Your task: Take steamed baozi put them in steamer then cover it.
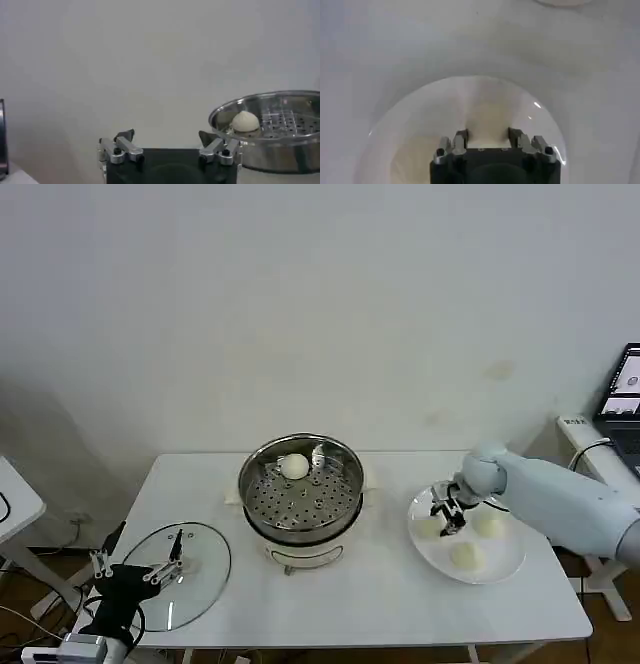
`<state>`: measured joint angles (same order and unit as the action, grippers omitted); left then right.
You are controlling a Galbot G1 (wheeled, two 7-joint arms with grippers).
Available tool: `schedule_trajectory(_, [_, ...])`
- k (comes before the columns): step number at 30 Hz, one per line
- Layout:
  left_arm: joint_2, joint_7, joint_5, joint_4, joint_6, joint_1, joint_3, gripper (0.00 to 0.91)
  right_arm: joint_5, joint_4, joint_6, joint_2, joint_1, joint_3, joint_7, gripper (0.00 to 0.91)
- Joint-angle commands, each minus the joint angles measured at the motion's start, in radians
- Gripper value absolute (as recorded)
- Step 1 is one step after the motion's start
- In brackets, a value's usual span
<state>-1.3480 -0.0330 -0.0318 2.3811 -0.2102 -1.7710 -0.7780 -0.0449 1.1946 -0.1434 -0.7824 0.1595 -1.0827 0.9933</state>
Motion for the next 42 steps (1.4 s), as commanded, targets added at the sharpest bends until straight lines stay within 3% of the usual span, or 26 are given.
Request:
schedule_trajectory(1, [0.012, 0.000, 0.004, -0.013, -0.003, 0.009, 0.014, 0.907, 0.091, 0.043, -0.004, 0.002, 0.221, -0.058, 0.018, 0.554])
schedule_trajectory(9, [0.030, 0.019, -0.075, -0.066, -0.043, 0.050, -0.002, 0.907, 0.225, 0.091, -0.041, -0.075, 0.477, -0.174, 0.007, 0.554])
schedule_trajectory(14, [0.035, 0.022, -0.088, -0.085, -0.046, 0.057, -0.014, 0.907, 0.335, 0.115, -0.080, -0.182, 0.590, -0.230, 0.004, 0.564])
schedule_trajectory(26, [0.034, 0.023, -0.090, -0.091, -0.047, 0.069, -0.029, 0.907, 0.477, -0.066, -0.187, -0.563, 0.538, -0.219, -0.016, 0.595])
schedule_trajectory(31, [0.030, 0.025, -0.090, -0.082, -0.047, 0.075, -0.043, 0.907, 0.541, -0.101, -0.220, -0.649, 0.515, -0.253, -0.026, 0.595])
schedule_trajectory(42, [0.018, 0.026, -0.092, -0.070, -0.044, 0.084, -0.052, 0.907, 0.643, -0.154, -0.305, -0.730, 0.454, -0.300, -0.065, 0.595])
